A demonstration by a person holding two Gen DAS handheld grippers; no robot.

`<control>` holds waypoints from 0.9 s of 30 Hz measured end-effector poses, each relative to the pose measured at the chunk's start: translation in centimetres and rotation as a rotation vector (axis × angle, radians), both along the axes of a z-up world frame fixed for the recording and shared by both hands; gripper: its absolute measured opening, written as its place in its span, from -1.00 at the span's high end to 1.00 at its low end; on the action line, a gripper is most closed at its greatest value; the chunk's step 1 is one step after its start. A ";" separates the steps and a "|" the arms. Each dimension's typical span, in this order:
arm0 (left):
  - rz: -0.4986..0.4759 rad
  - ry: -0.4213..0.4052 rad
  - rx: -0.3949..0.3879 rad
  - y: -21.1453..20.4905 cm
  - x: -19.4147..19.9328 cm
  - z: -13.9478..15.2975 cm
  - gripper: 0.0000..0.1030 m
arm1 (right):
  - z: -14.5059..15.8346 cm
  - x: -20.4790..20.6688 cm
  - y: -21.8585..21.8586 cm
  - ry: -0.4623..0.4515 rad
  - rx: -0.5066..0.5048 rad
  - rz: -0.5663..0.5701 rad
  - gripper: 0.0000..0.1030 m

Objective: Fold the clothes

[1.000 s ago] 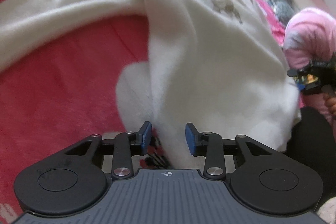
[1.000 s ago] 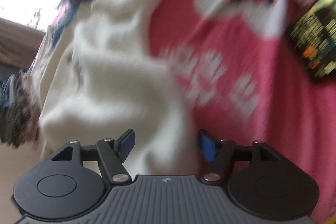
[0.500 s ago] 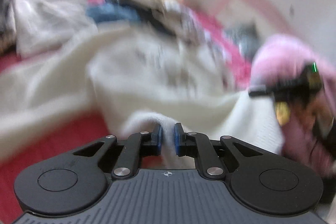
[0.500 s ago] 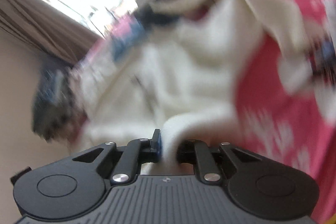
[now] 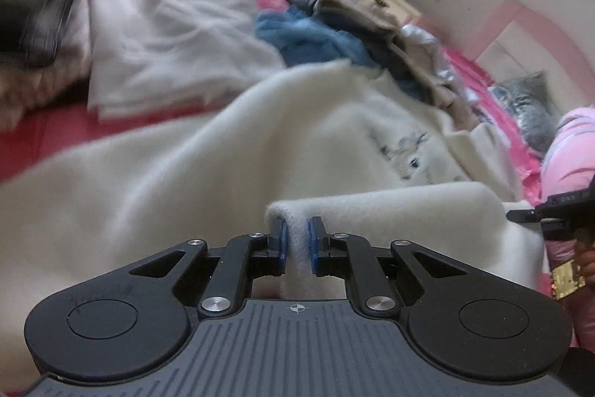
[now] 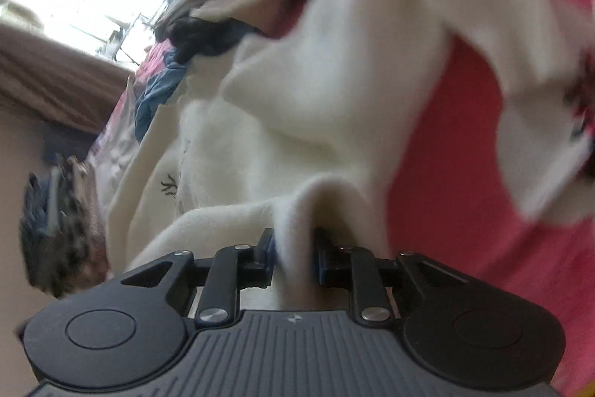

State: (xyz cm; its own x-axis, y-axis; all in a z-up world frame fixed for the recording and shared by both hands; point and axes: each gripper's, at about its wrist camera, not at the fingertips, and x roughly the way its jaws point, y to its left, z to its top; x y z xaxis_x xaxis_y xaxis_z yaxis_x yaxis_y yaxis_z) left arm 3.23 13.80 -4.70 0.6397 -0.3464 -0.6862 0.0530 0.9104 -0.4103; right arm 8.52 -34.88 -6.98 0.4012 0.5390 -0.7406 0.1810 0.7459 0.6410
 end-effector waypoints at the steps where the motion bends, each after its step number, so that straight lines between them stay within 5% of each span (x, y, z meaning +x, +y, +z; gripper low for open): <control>1: 0.002 0.008 -0.007 0.3 0.1 -0.2 0.74 | -0.2 -0.3 -0.4 -0.001 0.034 -0.023 0.54; 7: -0.006 0.048 -0.040 1.6 -0.7 0.7 0.35 | 1.0 -3.4 -2.5 -0.003 0.137 -0.071 0.06; 12: -0.011 0.121 -0.128 1.8 -3.3 -0.2 0.11 | 1.1 -5.8 -1.8 0.044 0.134 -0.025 0.04; 15: -0.014 0.175 -0.133 0.9 -4.5 -1.7 0.06 | 0.2 -6.9 -1.2 0.080 0.140 -0.007 0.03; 17: -0.009 0.199 -0.135 0.4 -4.9 -2.5 0.05 | -0.7 -7.4 -0.6 0.102 0.135 0.003 -0.15; 27: 0.015 0.148 -0.166 0.7 -4.4 -2.7 -0.01 | -2.6 -9.5 -0.9 0.099 0.203 -0.074 -0.26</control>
State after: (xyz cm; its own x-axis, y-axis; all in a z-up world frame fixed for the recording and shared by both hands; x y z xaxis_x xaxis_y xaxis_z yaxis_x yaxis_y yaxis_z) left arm -1.17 14.49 -7.43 0.5424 -0.4540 -0.7069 -0.0316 0.8298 -0.5572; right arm -0.95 -35.75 -9.53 0.3764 0.6526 -0.6576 0.2997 0.5858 0.7530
